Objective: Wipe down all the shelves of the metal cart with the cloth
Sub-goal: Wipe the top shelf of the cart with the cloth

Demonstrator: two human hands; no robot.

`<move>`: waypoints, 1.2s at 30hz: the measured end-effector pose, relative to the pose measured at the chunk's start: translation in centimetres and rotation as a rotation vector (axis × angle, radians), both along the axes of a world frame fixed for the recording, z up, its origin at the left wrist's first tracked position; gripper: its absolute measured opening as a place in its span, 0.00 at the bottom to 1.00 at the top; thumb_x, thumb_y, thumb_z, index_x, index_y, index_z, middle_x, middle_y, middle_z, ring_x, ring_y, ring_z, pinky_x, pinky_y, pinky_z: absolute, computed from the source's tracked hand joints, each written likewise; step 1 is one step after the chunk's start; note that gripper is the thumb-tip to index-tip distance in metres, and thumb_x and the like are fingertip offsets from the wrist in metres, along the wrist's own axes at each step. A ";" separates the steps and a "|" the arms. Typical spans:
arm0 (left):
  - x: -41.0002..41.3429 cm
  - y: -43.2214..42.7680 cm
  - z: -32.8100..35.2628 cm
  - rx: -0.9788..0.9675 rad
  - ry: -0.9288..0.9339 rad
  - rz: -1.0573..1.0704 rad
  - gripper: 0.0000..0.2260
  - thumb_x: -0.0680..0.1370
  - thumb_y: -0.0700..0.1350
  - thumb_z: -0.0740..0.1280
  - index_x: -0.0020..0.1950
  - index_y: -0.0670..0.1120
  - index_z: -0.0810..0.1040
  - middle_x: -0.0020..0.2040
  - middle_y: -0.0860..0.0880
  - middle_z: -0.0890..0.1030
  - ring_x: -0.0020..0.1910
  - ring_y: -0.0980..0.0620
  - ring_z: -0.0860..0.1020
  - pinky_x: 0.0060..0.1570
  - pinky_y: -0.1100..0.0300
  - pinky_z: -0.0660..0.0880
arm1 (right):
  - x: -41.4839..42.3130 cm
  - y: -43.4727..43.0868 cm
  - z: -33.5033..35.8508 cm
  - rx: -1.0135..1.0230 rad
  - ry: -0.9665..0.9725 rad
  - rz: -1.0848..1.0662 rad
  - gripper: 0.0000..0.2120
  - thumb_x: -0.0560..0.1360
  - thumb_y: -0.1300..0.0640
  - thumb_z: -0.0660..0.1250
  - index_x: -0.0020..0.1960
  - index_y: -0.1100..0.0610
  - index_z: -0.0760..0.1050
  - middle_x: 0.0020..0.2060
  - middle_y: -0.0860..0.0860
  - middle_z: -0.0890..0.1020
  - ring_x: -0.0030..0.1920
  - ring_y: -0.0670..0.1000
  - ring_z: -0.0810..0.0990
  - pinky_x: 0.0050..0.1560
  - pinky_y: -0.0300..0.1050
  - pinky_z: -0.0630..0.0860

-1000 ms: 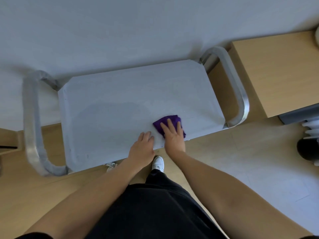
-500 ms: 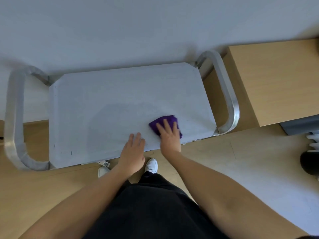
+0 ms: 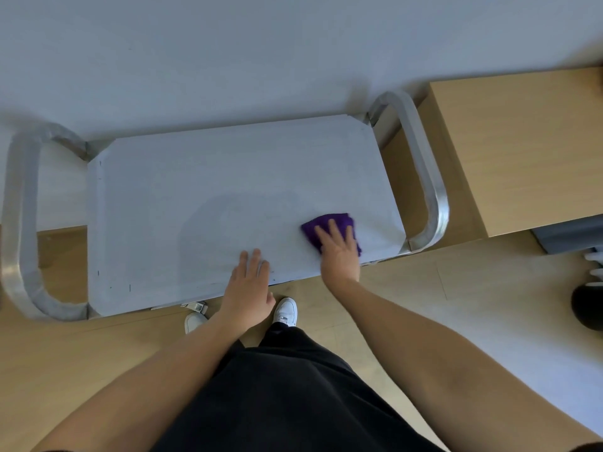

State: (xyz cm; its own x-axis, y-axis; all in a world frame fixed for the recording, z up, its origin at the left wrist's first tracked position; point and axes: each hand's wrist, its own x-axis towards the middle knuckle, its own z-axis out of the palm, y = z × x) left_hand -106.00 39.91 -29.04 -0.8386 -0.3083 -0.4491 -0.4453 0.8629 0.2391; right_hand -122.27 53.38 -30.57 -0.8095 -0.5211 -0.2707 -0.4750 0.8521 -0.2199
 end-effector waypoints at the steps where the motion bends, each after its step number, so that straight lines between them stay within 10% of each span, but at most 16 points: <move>1: 0.1 0.0 0.0 -0.001 0.002 0.000 0.26 0.77 0.47 0.61 0.73 0.42 0.59 0.79 0.41 0.47 0.77 0.37 0.45 0.74 0.46 0.58 | 0.4 0.0 -0.1 -0.011 -0.017 0.103 0.28 0.81 0.61 0.57 0.77 0.43 0.56 0.79 0.47 0.56 0.79 0.60 0.50 0.77 0.55 0.57; 4: 0.3 -0.3 -0.2 0.000 -0.001 0.000 0.27 0.77 0.47 0.61 0.74 0.42 0.58 0.79 0.41 0.46 0.78 0.38 0.44 0.74 0.47 0.58 | -2.3 1.5 0.2 -0.043 -0.068 0.193 0.23 0.82 0.55 0.57 0.76 0.43 0.60 0.78 0.46 0.59 0.79 0.56 0.52 0.73 0.56 0.64; 10: 0.1 0.0 -0.3 0.055 -0.001 0.026 0.29 0.78 0.51 0.61 0.75 0.43 0.56 0.79 0.43 0.44 0.78 0.39 0.42 0.74 0.47 0.57 | -7.1 4.7 0.8 -0.023 -0.062 -0.356 0.23 0.82 0.59 0.54 0.76 0.47 0.60 0.79 0.49 0.58 0.79 0.61 0.51 0.76 0.60 0.59; 15: 0.0 0.1 -0.5 0.042 -0.001 0.036 0.26 0.78 0.51 0.61 0.73 0.43 0.59 0.79 0.42 0.45 0.78 0.38 0.43 0.74 0.46 0.56 | -0.8 -0.5 1.2 -0.103 0.050 -0.037 0.25 0.75 0.65 0.65 0.71 0.53 0.71 0.72 0.55 0.70 0.74 0.62 0.66 0.74 0.60 0.63; 20: -0.2 -0.1 -0.5 -0.006 0.015 0.029 0.24 0.79 0.51 0.59 0.72 0.44 0.61 0.79 0.42 0.48 0.78 0.39 0.45 0.74 0.48 0.59 | -1.9 -0.4 0.3 -0.147 -0.057 0.133 0.22 0.80 0.55 0.61 0.74 0.47 0.67 0.76 0.49 0.65 0.78 0.58 0.58 0.74 0.53 0.63; 26: -1.1 0.7 0.1 -0.003 0.026 0.059 0.18 0.79 0.47 0.60 0.67 0.43 0.67 0.78 0.40 0.53 0.77 0.37 0.49 0.68 0.49 0.69 | -8.3 2.9 0.7 -0.005 -0.051 -0.371 0.23 0.82 0.56 0.56 0.77 0.50 0.60 0.78 0.51 0.59 0.78 0.62 0.52 0.76 0.61 0.59; 36: -2.9 0.9 0.7 -0.080 0.017 -0.025 0.21 0.78 0.46 0.61 0.69 0.41 0.66 0.76 0.39 0.59 0.76 0.36 0.53 0.72 0.47 0.61 | -2.4 1.4 0.7 -0.055 -0.093 0.187 0.22 0.83 0.55 0.57 0.76 0.48 0.62 0.77 0.48 0.61 0.79 0.59 0.54 0.75 0.57 0.64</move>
State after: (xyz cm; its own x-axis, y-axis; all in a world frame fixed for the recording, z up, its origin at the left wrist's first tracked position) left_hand -108.87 40.77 -28.32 -0.8540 -0.3215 -0.4091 -0.4196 0.8905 0.1760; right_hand -124.71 54.76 -29.86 -0.6704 -0.6757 -0.3067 -0.5989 0.7367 -0.3141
